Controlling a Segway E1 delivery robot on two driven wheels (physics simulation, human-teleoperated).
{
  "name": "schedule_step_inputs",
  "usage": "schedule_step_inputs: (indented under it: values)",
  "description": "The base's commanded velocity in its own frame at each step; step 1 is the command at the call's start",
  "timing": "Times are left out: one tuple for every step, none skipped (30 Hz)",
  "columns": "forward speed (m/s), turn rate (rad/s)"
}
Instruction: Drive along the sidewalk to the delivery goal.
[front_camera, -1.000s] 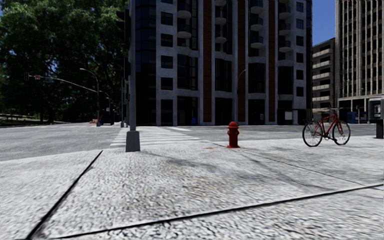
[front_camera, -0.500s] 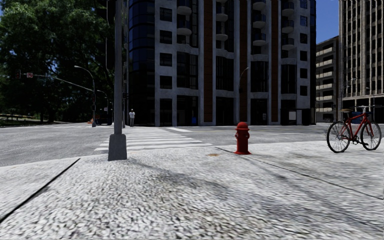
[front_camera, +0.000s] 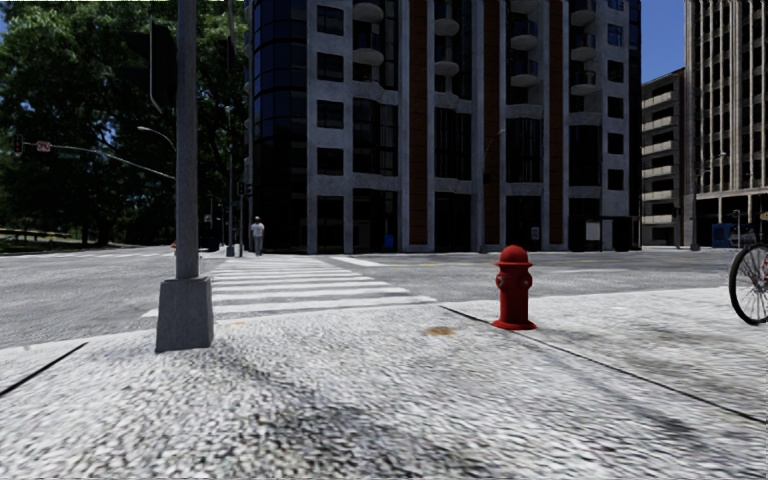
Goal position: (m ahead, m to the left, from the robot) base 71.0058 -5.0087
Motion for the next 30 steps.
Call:
schedule_step_inputs:
  values:
    - [2.00,0.00]
    - [2.00,0.00]
    - [2.00,0.00]
    - [2.00,0.00]
    - [2.00,0.00]
    - [2.00,0.00]
    - [2.00,0.00]
    - [2.00,0.00]
    - [2.00,0.00]
    - [2.00,0.00]
    - [2.00,0.00]
    - [2.00,0.00]
    - [2.00,0.00]
    - [2.00,0.00]
    - [2.00,0.00]
    - [2.00,0.00]
    - [2.00,0.00]
    - [2.00,0.00]
    - [2.00,0.00]
    - [2.00,0.00]
    - [2.00,0.00]
    - [2.00,0.00]
    - [2.00,0.00]
    - [2.00,0.01]
    - [2.00,0.08]
    - [2.00,0.14]
    - [2.00,0.16]
    - [2.00,0.16]
    - [2.00,0.18]
    - [2.00,0.20]
